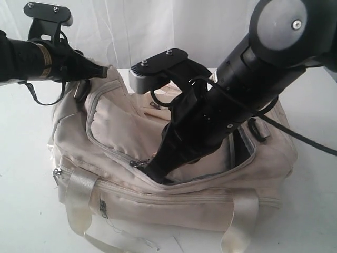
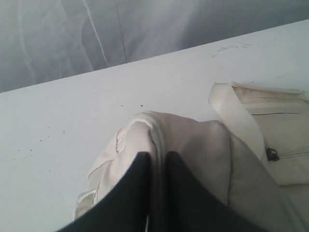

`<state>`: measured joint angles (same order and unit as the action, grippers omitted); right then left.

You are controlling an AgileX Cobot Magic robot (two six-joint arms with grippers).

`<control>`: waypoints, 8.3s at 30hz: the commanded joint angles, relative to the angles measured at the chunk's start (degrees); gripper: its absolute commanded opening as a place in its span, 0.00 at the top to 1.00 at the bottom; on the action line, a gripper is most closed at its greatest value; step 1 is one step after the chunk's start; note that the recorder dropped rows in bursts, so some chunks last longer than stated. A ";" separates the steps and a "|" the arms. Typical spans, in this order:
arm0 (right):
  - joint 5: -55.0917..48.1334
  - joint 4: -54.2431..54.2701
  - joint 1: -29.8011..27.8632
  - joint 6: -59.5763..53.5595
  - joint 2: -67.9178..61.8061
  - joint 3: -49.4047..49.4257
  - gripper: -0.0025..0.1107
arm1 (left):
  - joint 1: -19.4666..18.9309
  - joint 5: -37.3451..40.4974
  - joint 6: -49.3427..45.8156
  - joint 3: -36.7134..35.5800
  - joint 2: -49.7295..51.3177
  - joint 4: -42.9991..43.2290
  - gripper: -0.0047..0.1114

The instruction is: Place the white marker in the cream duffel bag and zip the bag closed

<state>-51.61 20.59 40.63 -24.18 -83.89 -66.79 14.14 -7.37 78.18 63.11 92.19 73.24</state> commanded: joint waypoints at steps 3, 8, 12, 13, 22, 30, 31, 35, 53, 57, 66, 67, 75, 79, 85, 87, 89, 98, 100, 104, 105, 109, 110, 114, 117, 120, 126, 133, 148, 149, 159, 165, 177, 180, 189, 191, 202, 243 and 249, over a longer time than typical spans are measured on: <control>1.66 0.60 -0.13 0.24 0.32 0.22 0.98 | -0.28 1.82 -0.92 0.30 -2.11 1.48 0.53; 2.04 1.58 -0.13 0.00 0.32 0.22 0.98 | -0.28 3.17 -0.92 0.30 -6.11 4.75 0.53; 2.04 1.68 -0.13 -0.12 0.32 0.22 0.98 | -0.28 4.90 -1.19 -0.48 -9.92 5.23 0.53; 2.04 1.68 -0.13 -0.12 0.32 0.22 0.98 | -0.28 4.79 -1.53 -0.95 -10.57 5.23 0.53; 2.63 1.44 -0.13 -1.24 0.32 0.22 0.98 | -0.28 -2.18 -2.30 -17.91 -25.15 20.63 0.55; 2.63 1.71 -0.13 -2.66 0.32 0.22 0.98 | -0.15 -15.53 -8.81 -27.71 -35.48 26.71 0.55; 2.63 1.71 -0.13 -2.75 0.32 0.22 0.98 | -0.15 -21.04 -11.16 -28.46 -35.71 26.71 0.55; 2.63 1.71 -0.13 -2.92 0.32 0.22 0.98 | -0.15 -27.82 -18.71 -31.01 -35.73 26.71 0.55; 2.49 1.78 -0.13 -3.95 0.32 0.22 0.98 | 2.89 -29.94 -32.86 -36.83 -35.52 26.71 0.55; 3.19 1.78 -0.13 -4.00 0.32 0.22 0.98 | 5.51 -28.47 -33.45 -37.70 -35.52 26.71 0.48; 3.67 1.94 -0.13 -5.12 0.32 0.22 0.98 | 9.19 -23.37 -33.70 -37.82 -35.47 26.71 0.40; 3.78 2.08 -0.13 -5.25 0.32 0.22 0.98 | 9.42 -23.10 -34.51 -37.82 -35.38 26.71 0.40; 4.00 2.83 -0.13 -5.52 0.32 0.22 0.98 | 9.53 -21.74 -39.50 -37.71 -32.04 26.71 0.40; 4.03 3.10 -0.13 -5.52 0.32 0.22 0.98 | 9.53 -20.15 -42.54 -37.60 -30.21 24.20 0.40; 4.25 3.12 -0.13 -5.52 0.32 0.22 0.98 | 9.53 -20.15 -43.73 -34.89 -27.51 24.11 0.40; 4.25 3.12 -0.13 -5.52 0.32 0.22 0.98 | 9.53 -19.99 -43.73 -33.53 -26.71 24.11 0.40; 4.35 3.22 -0.13 -5.52 0.32 0.22 0.98 | 9.53 -19.96 -43.73 -32.23 -25.55 24.11 0.40; 4.45 3.21 -0.13 -5.52 0.32 0.22 0.98 | 10.06 -19.58 -44.80 -29.77 -21.57 23.65 0.77; 4.34 3.21 -0.13 -5.52 0.32 0.22 0.98 | 10.06 -19.41 -45.50 -29.77 -21.43 23.65 0.92; 2.44 2.86 -0.13 -5.52 0.32 0.22 0.98 | 10.06 -16.73 -45.66 -29.77 -21.54 23.15 0.96; 1.51 2.71 -0.13 -5.52 0.32 0.22 0.98 | 10.06 -15.35 -45.34 -29.77 -21.54 22.71 0.96; -2.04 0.24 -0.13 -5.24 0.71 0.22 0.98 | 10.06 -12.23 -45.20 -29.77 -21.54 20.97 0.96; -2.32 -0.46 -0.13 -4.95 0.97 0.22 0.98 | 10.06 -12.20 -45.20 -29.77 -21.54 20.97 0.96; -2.93 -4.63 -0.13 -1.95 2.64 0.22 0.98 | 10.06 -11.99 -44.97 -29.77 -21.54 20.97 0.96; -4.55 -10.40 -0.68 1.53 4.42 0.22 0.98 | 10.06 -11.87 -44.67 -29.77 -21.54 20.97 0.96; -7.07 -10.64 -3.72 1.68 5.76 0.22 0.98 | 10.06 -10.12 -43.28 -29.77 -21.54 20.97 0.96; -11.63 -14.73 -12.22 1.93 8.75 0.22 0.98 | 10.06 -9.70 -43.28 -29.77 -21.54 20.18 0.96; -12.74 -17.65 -18.92 1.93 9.17 0.22 0.98 | 10.06 -9.70 -43.28 -29.77 -21.54 19.64 0.96; -12.15 -25.69 -27.51 3.50 11.76 0.22 0.98 | 10.06 -9.55 -42.81 -29.77 -21.54 19.67 0.96; -12.03 -26.76 -28.18 3.67 11.76 0.22 0.98 | 10.06 -9.55 -42.58 -29.77 -21.54 19.67 0.96; -5.62 -27.02 -29.22 3.96 9.62 0.22 0.98 | 10.06 -12.29 -42.04 -29.77 -21.54 19.67 0.96; -4.18 -27.03 -29.22 3.96 6.47 0.22 0.98 | 10.06 -12.29 -42.04 -29.77 -21.54 19.67 0.96; -3.62 -20.03 -29.22 1.24 6.58 0.22 0.98 | 10.06 -22.74 -41.72 -29.77 -22.87 13.64 0.67; -3.34 -17.82 -29.22 0.31 6.58 0.22 0.98 | 10.06 -22.74 -42.02 -29.77 -25.10 8.24 0.50; -2.60 -15.96 -29.22 -0.64 6.58 0.22 0.98 | 11.96 -27.44 -42.13 -29.67 -28.17 7.30 0.47; -2.62 -15.83 -29.22 -1.05 6.58 0.22 0.98 | 13.65 -24.78 -42.22 -29.67 -28.04 7.30 0.47; -2.13 -14.04 -29.22 -1.44 6.48 0.22 0.98 | 19.52 -15.38 -41.09 -25.95 -26.02 6.38 0.47; -0.92 -11.97 -29.22 -2.95 6.48 0.22 0.98 | 34.59 -3.42 -22.65 -8.71 -5.83 15.28 0.47; -1.04 -11.47 -29.22 -2.95 6.48 0.22 0.98 | 34.59 -4.84 -22.78 -6.60 -2.55 15.28 0.66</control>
<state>-53.26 8.75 11.94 -26.55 -77.43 -66.71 48.44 -11.19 54.80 55.62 88.75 87.94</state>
